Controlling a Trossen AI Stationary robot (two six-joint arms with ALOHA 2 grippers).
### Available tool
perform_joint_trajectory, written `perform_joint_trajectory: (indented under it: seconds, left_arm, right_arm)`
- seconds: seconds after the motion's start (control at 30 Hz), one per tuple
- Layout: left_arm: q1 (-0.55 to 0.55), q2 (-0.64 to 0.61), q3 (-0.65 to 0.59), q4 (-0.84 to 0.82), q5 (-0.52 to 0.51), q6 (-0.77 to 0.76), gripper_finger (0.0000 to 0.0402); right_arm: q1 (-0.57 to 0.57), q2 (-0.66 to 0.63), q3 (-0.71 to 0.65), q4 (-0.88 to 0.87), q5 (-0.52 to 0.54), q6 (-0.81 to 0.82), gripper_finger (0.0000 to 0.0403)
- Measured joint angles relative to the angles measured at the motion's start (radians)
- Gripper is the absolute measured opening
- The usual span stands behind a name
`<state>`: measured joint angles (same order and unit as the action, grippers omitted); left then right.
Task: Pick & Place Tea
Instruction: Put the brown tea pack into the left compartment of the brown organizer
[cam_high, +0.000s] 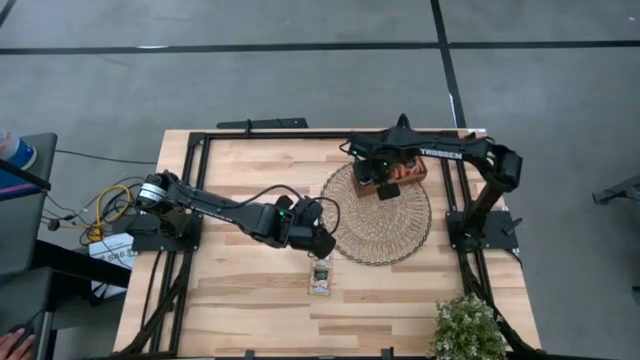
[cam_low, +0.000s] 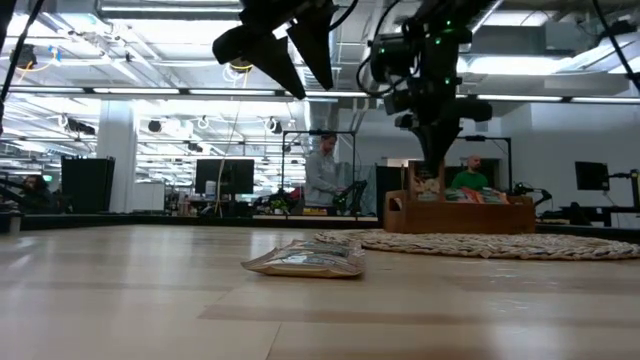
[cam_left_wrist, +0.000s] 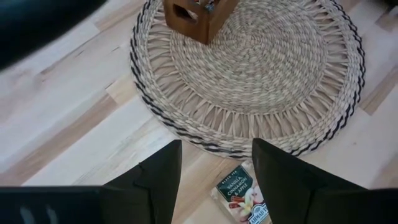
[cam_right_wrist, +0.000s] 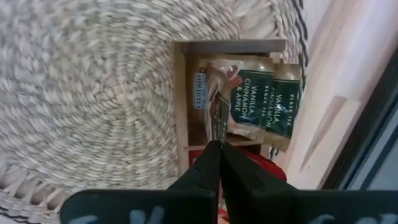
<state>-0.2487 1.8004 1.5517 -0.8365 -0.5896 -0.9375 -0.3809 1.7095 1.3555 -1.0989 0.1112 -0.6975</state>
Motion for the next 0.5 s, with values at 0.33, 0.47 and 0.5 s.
perform_joint_trajectory:
  seconds: [0.33, 0.47, 0.5]
  left_arm:
    - [-0.007, 0.000, 0.000, 0.000, -0.017, -0.018, 0.0188]
    - [-0.007, 0.000, 0.000, 0.000, -0.017, -0.018, 0.0188]
    - [-0.007, 0.000, 0.000, 0.000, -0.017, -0.018, 0.0188]
  right_arm:
    - [-0.030, 0.013, 0.000, -0.003, -0.048, -0.023, 0.0000]
    - [-0.028, 0.013, 0.000, -0.009, -0.085, -0.043, 0.0000]
    - [-0.026, 0.013, 0.000, -0.009, -0.082, -0.045, 0.0000]
